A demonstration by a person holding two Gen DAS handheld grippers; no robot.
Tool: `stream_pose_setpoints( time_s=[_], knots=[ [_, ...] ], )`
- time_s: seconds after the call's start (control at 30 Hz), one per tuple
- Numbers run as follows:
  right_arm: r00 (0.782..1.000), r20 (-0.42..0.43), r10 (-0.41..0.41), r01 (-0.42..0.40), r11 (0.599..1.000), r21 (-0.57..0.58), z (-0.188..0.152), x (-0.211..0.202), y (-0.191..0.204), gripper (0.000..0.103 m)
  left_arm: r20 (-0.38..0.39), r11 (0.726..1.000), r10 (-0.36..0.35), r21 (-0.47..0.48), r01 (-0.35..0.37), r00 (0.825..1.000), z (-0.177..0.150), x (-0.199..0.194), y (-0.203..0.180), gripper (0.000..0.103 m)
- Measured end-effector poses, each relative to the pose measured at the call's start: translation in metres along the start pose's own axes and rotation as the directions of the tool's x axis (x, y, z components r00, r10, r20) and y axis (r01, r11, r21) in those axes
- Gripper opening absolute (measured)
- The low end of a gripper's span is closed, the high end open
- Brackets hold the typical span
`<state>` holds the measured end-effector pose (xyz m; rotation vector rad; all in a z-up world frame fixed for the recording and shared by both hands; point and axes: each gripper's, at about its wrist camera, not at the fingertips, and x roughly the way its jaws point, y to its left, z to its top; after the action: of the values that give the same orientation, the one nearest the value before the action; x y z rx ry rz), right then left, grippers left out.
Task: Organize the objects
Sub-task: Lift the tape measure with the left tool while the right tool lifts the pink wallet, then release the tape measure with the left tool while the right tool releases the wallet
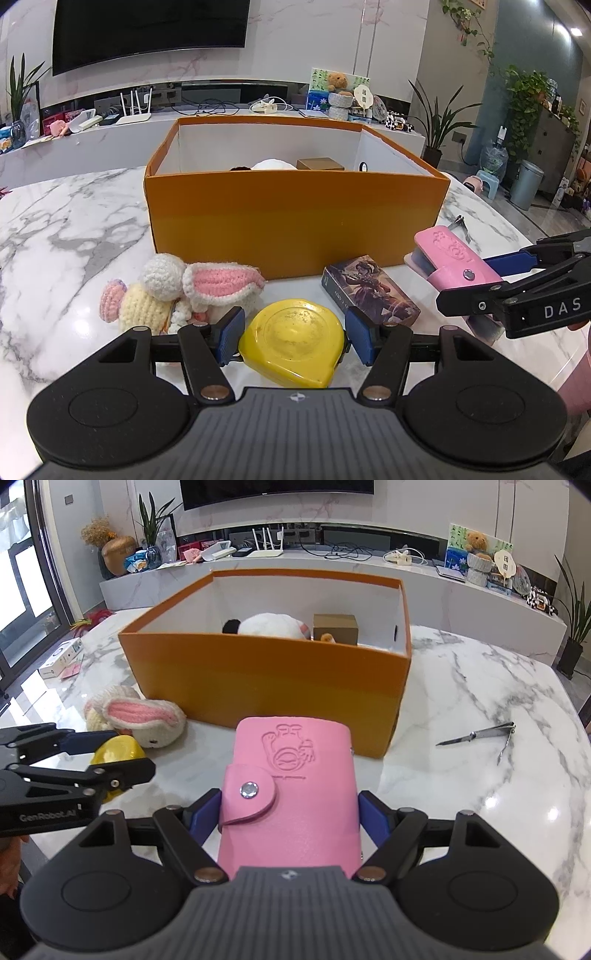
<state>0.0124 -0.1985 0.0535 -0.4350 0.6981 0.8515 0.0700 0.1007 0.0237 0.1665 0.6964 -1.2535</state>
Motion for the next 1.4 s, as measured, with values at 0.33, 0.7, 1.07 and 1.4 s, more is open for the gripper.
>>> stream_pose_setpoints(
  time_s=[0.33, 0.7, 1.07, 1.4],
  knots=[
    [0.999, 0.041, 0.009, -0.009, 1.0, -0.006, 0.004, -0.013, 0.008, 0.08, 0.021, 1.0, 0.004, -0.02, -0.003, 1.0, 0.006, -0.006, -0.005, 0.07],
    [0.994, 0.108, 0.036, -0.036, 0.999, -0.007, 0.011, -0.035, 0.014, 0.08, 0.057, 0.999, 0.022, -0.047, -0.02, 0.998, 0.022, -0.02, -0.006, 0.07],
    [0.967, 0.246, 0.06, -0.076, 0.996, 0.057, 0.063, -0.052, 0.01, 0.08, 0.171, 0.998, 0.011, -0.057, -0.001, 0.985, 0.098, -0.022, 0.004, 0.07],
    [0.97, 0.244, 0.009, -0.037, 0.993, 0.111, 0.121, 0.021, -0.011, 0.08, 0.118, 0.996, 0.064, -0.067, -0.057, 0.991, 0.168, 0.073, 0.026, 0.07]
  ],
)
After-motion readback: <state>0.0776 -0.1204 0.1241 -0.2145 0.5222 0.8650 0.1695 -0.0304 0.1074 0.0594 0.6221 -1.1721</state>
